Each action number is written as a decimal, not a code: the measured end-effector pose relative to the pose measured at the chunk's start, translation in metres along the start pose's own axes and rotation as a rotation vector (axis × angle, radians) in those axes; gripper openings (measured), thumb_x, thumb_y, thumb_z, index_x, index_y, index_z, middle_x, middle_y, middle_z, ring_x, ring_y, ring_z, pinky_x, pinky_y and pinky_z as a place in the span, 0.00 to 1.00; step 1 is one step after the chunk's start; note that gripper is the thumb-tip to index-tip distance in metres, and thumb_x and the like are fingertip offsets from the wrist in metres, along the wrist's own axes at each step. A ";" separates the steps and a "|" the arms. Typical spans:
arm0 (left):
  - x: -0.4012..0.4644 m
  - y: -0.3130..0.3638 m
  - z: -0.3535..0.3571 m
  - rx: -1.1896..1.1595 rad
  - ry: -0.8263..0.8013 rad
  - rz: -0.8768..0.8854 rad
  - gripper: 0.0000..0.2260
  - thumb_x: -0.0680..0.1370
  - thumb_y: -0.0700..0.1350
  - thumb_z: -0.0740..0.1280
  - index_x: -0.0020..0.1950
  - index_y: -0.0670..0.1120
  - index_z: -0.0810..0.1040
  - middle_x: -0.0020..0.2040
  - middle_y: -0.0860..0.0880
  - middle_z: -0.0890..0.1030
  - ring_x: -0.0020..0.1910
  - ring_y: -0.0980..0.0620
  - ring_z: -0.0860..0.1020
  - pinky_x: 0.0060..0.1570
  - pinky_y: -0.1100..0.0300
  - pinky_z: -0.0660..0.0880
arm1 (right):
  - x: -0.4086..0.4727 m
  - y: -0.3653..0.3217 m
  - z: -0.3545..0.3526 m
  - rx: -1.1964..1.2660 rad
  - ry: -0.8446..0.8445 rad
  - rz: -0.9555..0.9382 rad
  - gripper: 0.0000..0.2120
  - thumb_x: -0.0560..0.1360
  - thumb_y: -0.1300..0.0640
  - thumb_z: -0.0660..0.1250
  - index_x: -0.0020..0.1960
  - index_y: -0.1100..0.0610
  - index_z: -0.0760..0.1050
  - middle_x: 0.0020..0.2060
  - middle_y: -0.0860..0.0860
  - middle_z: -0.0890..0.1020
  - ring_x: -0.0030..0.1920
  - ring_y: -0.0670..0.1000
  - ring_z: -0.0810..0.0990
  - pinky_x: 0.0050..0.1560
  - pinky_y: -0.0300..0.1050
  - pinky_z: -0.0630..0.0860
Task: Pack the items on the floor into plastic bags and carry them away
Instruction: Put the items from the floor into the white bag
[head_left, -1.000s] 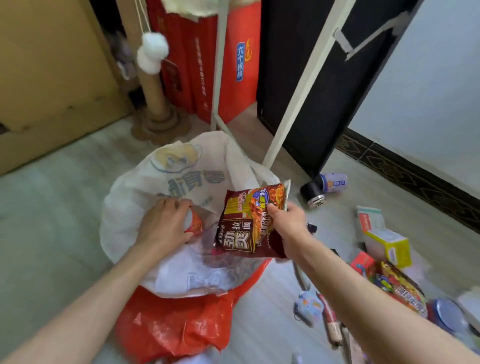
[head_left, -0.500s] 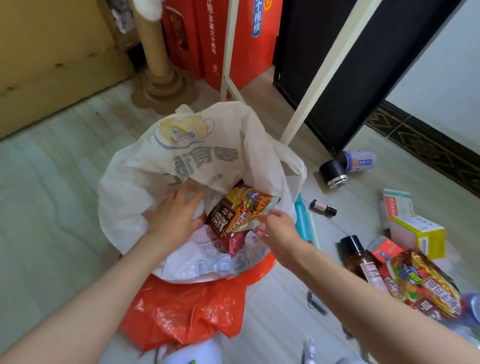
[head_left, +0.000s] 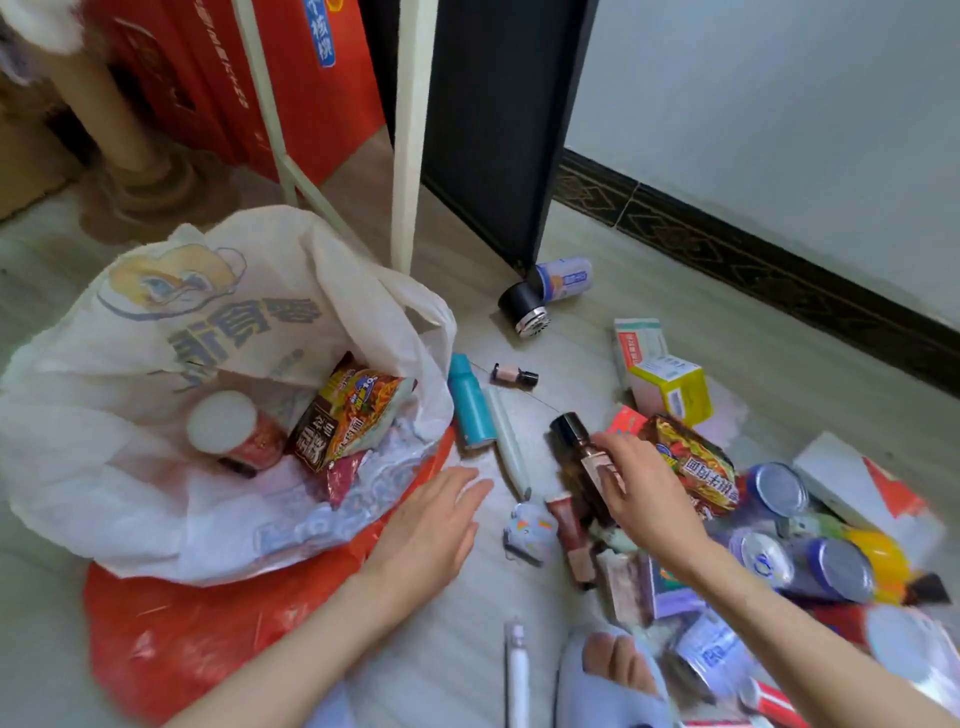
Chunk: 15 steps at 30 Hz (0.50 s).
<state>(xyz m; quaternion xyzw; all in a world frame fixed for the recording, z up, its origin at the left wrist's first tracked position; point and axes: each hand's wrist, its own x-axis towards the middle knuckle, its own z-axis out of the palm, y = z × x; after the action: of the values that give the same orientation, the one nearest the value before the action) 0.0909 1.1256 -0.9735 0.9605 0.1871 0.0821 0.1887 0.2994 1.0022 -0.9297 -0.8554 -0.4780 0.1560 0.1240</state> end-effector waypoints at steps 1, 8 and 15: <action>0.003 0.004 0.012 -0.014 -0.016 0.013 0.20 0.68 0.48 0.65 0.59 0.48 0.69 0.54 0.47 0.79 0.54 0.51 0.76 0.54 0.61 0.72 | -0.008 0.012 0.011 -0.032 0.014 0.014 0.14 0.70 0.61 0.63 0.54 0.60 0.76 0.50 0.56 0.81 0.50 0.59 0.79 0.51 0.46 0.70; 0.025 0.025 0.077 0.018 -0.298 0.138 0.42 0.45 0.57 0.79 0.56 0.49 0.73 0.52 0.52 0.82 0.50 0.53 0.81 0.43 0.66 0.77 | -0.028 0.061 0.033 -0.245 -0.088 -0.011 0.27 0.58 0.58 0.79 0.54 0.62 0.74 0.49 0.59 0.79 0.46 0.62 0.79 0.42 0.53 0.78; 0.039 0.031 0.094 0.038 -0.351 0.094 0.32 0.46 0.51 0.77 0.48 0.50 0.76 0.44 0.53 0.80 0.42 0.52 0.79 0.34 0.65 0.74 | 0.005 0.050 0.051 -0.327 -0.162 0.127 0.31 0.65 0.47 0.74 0.57 0.67 0.71 0.45 0.62 0.78 0.43 0.63 0.77 0.42 0.55 0.75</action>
<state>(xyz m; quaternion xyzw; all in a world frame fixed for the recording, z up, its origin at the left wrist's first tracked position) 0.1581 1.0827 -1.0436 0.9712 0.1075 -0.0816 0.1963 0.3208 0.9844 -0.9954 -0.8774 -0.4504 0.1519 -0.0655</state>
